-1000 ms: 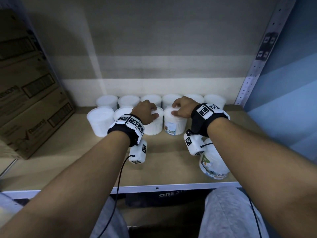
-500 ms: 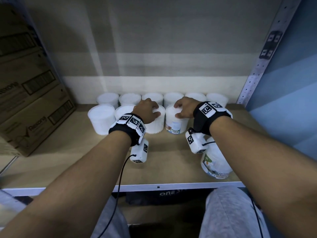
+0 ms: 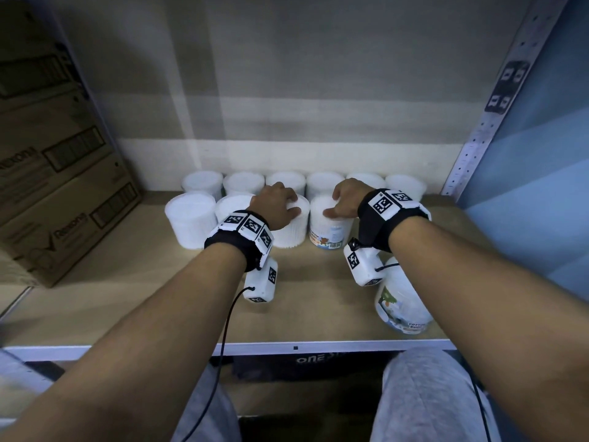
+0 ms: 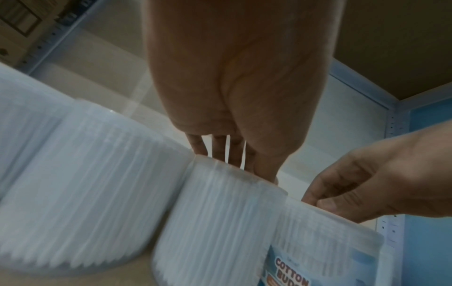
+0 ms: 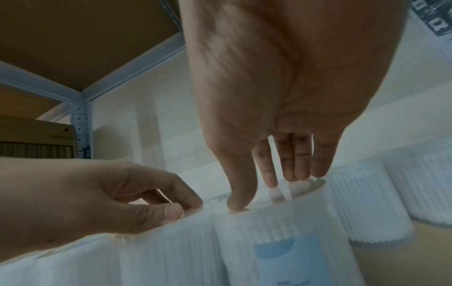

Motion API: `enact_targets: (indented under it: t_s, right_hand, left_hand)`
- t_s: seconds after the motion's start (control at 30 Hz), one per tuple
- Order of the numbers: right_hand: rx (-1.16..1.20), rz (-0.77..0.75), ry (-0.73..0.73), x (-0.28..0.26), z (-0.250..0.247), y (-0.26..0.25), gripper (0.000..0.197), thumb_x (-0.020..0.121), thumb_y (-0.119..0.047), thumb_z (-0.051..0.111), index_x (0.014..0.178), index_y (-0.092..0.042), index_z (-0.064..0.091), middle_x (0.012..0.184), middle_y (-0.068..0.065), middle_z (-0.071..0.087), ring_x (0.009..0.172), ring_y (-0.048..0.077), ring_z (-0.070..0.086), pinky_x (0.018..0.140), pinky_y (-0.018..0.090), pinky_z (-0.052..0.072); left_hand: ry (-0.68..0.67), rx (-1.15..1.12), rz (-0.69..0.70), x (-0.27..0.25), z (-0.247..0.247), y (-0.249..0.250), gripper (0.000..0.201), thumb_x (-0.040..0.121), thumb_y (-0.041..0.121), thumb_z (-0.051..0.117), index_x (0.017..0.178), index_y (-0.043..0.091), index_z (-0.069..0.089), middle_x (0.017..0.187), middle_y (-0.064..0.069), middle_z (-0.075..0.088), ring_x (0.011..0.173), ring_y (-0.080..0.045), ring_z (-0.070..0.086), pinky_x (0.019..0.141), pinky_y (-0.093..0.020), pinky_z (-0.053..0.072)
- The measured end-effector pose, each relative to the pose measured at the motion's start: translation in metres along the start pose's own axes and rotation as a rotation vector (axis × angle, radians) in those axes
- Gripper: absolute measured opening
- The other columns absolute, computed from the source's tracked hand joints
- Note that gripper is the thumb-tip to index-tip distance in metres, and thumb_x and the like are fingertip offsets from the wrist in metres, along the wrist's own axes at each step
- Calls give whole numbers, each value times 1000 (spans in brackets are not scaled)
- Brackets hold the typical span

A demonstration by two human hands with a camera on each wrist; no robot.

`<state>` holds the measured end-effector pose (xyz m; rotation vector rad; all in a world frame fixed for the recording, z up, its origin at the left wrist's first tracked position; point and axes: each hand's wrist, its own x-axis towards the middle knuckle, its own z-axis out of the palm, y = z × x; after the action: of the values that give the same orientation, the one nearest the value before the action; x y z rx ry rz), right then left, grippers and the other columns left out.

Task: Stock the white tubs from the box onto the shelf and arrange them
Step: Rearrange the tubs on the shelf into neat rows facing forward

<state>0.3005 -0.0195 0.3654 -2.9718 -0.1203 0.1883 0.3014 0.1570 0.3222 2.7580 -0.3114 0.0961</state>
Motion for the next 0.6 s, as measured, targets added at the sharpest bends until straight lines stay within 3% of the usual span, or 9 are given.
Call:
enact_targets:
  t_s: [0.17,0.27,0.4,0.6]
  right_hand:
    - [-8,-26,-8,-2,-2,-1,53,88,-36,63,130,-4,54,137,13,51,125,28,50,103,32,43]
    - [12,-46,-53,-3,-5,1,53,87,-26,66,135,-11,50,141,7,49,128,24,48,105,29,39]
    - [47,-76,-92,-1,-11,3,48,86,-15,67,133,-15,54,139,7,50,126,23,50,99,25,39]
    - [-15,-10,-39,1,-3,4,61,86,-45,63,137,-15,47,145,12,39,131,29,43,109,33,37]
  left_hand:
    - [-1,13,8,0,1,-1,42,91,34,56,128,14,55,130,-11,49,124,-32,44,102,-47,41]
    - [-1,17,10,1,2,-2,41,91,35,56,127,15,55,129,-11,49,123,-32,44,101,-47,40]
    - [6,19,3,0,3,-1,41,92,35,55,127,15,54,130,-10,48,124,-32,42,100,-45,41]
    - [5,17,4,1,4,-2,41,92,34,55,127,14,54,130,-11,48,123,-34,43,101,-46,40]
